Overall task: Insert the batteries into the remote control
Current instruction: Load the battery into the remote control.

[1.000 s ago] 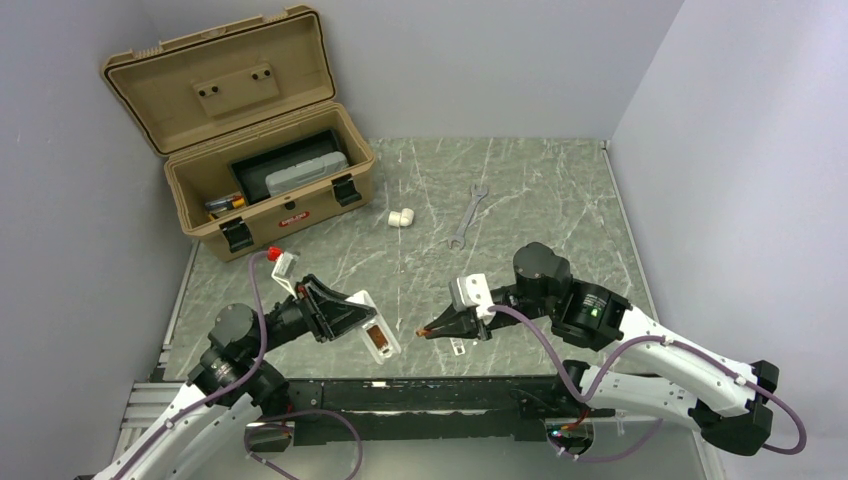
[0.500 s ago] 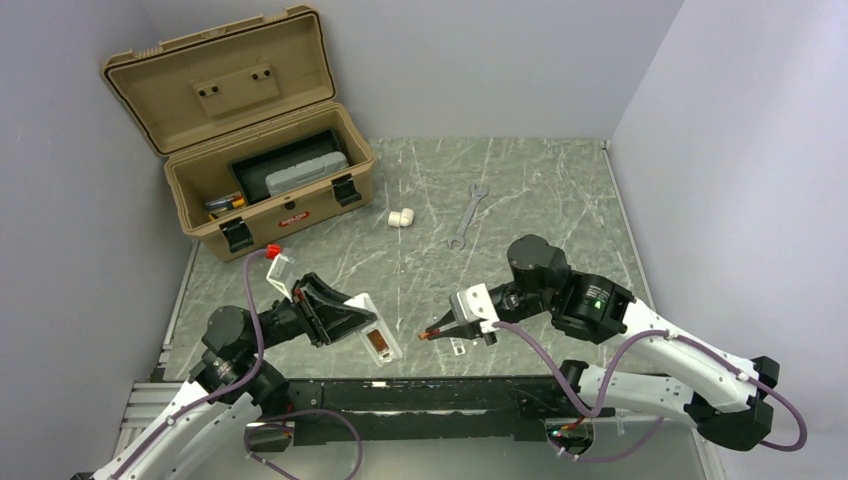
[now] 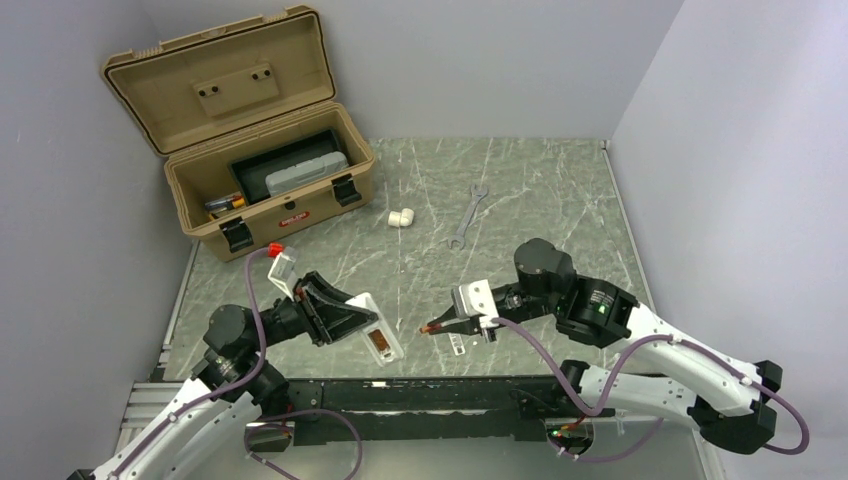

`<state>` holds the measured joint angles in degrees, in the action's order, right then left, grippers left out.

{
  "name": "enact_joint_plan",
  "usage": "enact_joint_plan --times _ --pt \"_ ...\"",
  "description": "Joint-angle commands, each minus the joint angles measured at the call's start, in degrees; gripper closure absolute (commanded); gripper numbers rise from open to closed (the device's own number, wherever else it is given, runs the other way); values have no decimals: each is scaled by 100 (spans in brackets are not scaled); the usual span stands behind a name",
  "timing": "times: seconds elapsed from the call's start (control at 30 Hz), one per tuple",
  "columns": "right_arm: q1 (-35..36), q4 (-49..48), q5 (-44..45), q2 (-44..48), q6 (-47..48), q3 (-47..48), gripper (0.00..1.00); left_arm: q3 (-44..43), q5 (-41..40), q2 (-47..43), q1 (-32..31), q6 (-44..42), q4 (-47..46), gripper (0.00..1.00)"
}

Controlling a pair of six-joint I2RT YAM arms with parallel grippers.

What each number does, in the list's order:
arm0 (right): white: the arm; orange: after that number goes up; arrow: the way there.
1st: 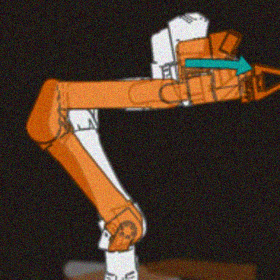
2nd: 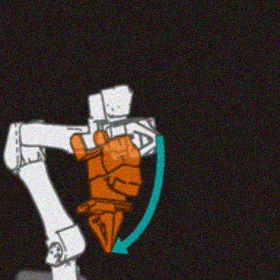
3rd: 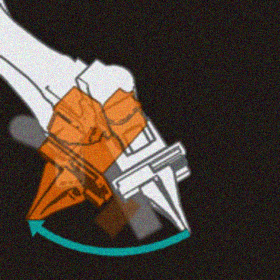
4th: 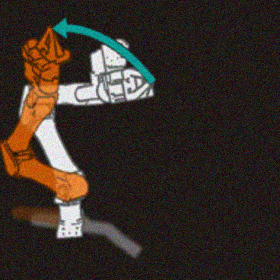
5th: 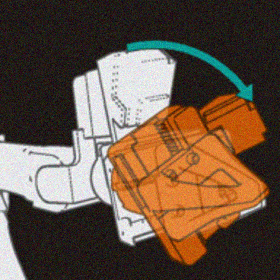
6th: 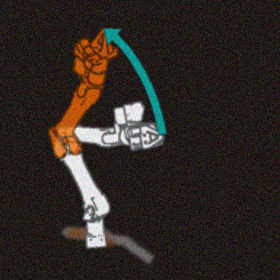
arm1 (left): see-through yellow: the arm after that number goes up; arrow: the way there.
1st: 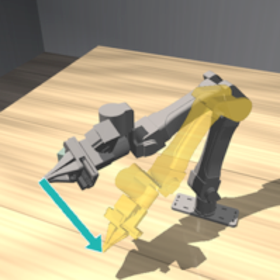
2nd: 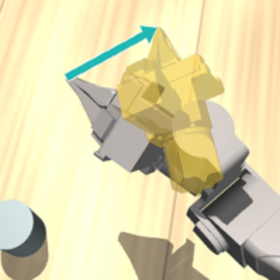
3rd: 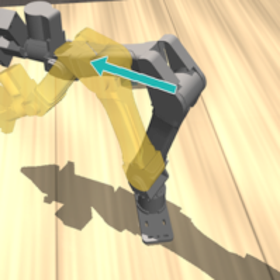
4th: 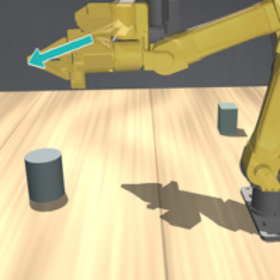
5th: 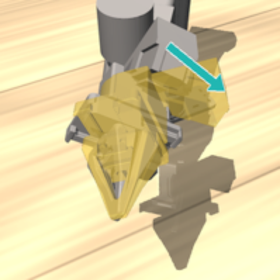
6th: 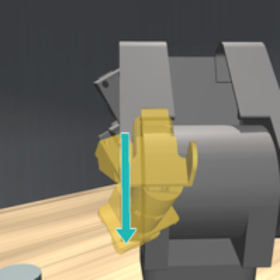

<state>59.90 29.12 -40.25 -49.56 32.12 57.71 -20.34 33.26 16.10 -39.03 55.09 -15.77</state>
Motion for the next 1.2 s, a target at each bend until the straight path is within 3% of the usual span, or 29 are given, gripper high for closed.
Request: enact_joint_plan --times 0.0,0.23,0.5,0.73,1.17 --pt "27 -1167 844 243 -1477 -274 100 238 -745 -39 24 19 203 100" --pt "31 -85 2197 -540 -3366 712 100 1344 -1321 292 24 1082 -1585 100" --pt "87 799 2483 -1455 -4781 1244 100 1601 -2082 84 24 1164 -1400 100" --pt "368 1139 2641 -2005 -5146 1589 100 1796 -2523 205 23 1332 -1830 100" --pt "733 1352 3458 -3065 -5474 2206 100 1779 -2684 238 18 1315 -1609 100"
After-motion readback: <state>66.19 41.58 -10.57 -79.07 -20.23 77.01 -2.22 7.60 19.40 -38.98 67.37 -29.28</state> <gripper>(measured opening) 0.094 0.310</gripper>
